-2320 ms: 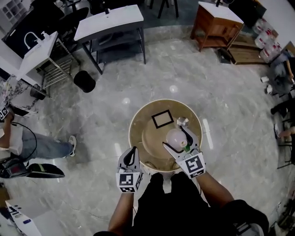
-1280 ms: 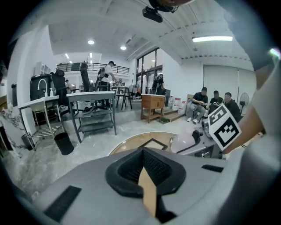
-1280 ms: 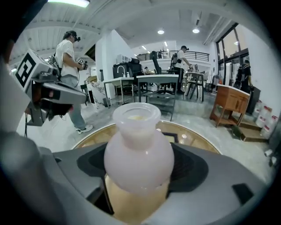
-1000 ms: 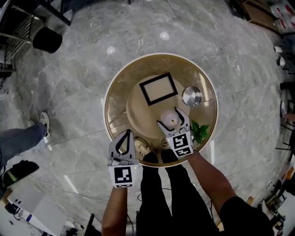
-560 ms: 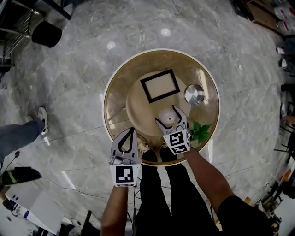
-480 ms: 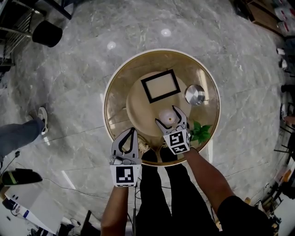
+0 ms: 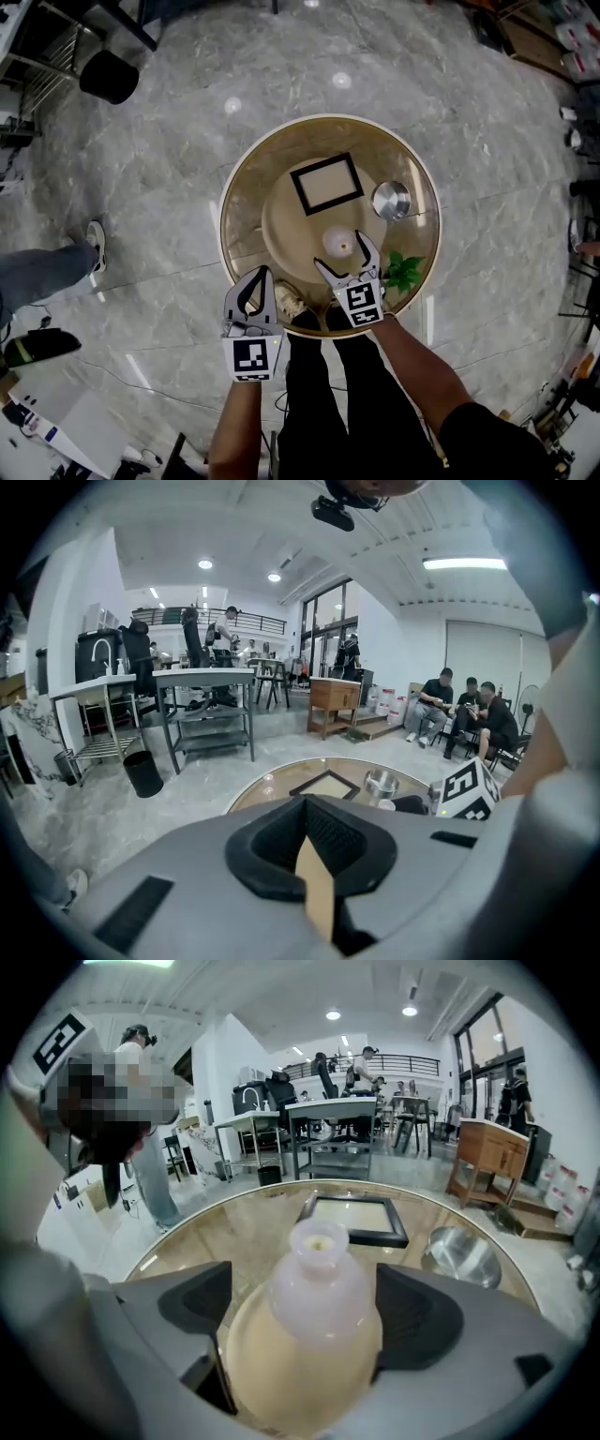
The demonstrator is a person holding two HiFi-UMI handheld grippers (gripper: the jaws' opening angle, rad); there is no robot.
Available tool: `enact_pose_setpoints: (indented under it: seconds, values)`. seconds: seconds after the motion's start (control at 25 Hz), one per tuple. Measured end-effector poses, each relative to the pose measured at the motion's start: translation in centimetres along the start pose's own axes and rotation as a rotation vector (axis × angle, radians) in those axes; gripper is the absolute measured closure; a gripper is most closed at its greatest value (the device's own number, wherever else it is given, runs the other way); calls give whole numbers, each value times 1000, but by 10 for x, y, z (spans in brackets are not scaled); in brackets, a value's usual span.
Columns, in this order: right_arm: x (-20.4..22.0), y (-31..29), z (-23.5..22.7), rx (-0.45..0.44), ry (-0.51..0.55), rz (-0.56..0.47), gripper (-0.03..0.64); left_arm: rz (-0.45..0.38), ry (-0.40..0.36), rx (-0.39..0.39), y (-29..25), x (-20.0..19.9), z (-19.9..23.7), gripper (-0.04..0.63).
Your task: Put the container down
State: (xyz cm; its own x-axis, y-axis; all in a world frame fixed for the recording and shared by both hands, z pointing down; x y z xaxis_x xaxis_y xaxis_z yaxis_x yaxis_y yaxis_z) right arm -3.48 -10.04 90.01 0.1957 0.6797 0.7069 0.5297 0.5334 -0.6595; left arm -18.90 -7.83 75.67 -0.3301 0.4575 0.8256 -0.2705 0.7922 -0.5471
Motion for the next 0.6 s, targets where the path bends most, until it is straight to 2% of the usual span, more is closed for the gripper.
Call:
enact_pose_setpoints:
  seconds: [0.16,0.4,0.6]
  values:
    - [-41,60,33,-43,-70,-78,160,-7,30,-24,25,-26,0,597]
    - [-174,162,85,-105,-120,-318,164,-77,70,-52,69,-100,12,597]
    - [-254,229,125,-175,-14,-450,281,-157,79,-81,112,-167,25,597]
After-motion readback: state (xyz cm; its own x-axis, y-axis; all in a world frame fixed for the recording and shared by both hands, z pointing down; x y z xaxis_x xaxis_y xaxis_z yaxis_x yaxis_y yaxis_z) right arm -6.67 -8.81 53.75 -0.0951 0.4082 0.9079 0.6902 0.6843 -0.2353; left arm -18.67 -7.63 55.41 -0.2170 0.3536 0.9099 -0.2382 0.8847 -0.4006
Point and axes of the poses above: the fingertips, and each gripper's own axes: y backward along the fingers, z to its left, x out of its underside, the point moved 2 cm from there along y, backward along the fingers, and after that the axes turned 15 degrees about -y, right-handed, at the moved point
